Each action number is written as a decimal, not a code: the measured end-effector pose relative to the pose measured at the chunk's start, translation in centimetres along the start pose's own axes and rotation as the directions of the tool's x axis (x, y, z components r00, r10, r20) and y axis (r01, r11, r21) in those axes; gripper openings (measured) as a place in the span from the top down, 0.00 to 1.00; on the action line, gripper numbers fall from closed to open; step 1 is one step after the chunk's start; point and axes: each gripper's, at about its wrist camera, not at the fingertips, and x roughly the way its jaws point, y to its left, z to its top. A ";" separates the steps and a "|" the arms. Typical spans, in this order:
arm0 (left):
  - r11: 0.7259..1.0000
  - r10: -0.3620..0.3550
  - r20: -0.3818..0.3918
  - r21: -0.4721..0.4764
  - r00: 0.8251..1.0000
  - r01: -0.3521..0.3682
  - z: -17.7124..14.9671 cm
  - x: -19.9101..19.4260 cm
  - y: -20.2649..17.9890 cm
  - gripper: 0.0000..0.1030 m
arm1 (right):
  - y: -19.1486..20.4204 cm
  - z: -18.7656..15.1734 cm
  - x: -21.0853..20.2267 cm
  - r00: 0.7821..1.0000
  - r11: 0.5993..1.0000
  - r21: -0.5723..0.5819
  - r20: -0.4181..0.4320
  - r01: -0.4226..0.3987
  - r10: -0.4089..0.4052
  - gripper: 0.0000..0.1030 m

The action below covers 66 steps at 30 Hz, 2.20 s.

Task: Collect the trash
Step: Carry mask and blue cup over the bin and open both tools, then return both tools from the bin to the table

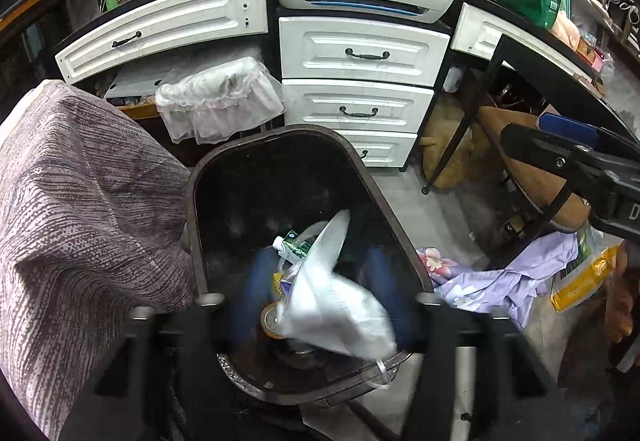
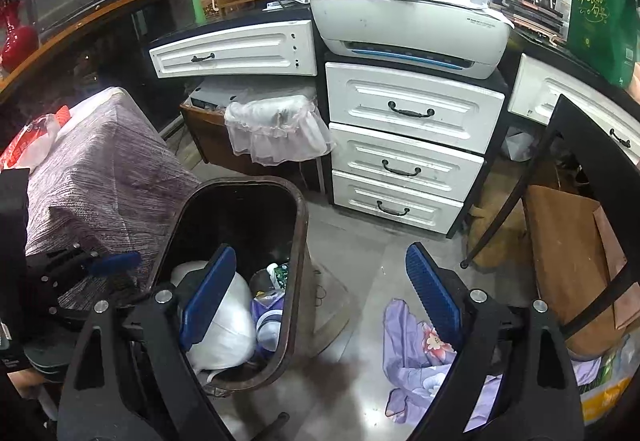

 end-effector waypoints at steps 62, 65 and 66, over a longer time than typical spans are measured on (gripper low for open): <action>0.893 0.362 0.211 -0.356 0.908 -0.274 -11.6 -22.9 23.4 0.05 | 30.6 4.9 -3.9 0.863 0.768 -0.429 -0.059 -0.475 0.501 0.08; 0.874 0.388 0.197 -0.389 0.900 -0.292 -12.2 -23.5 25.4 0.05 | 33.1 5.4 -3.6 0.857 0.744 -0.462 -0.075 -0.483 0.509 0.08; 0.868 0.397 0.194 -0.395 0.897 -0.299 -12.4 -23.7 26.1 0.05 | 33.5 5.6 -3.5 0.854 0.737 -0.466 -0.083 -0.489 0.514 0.08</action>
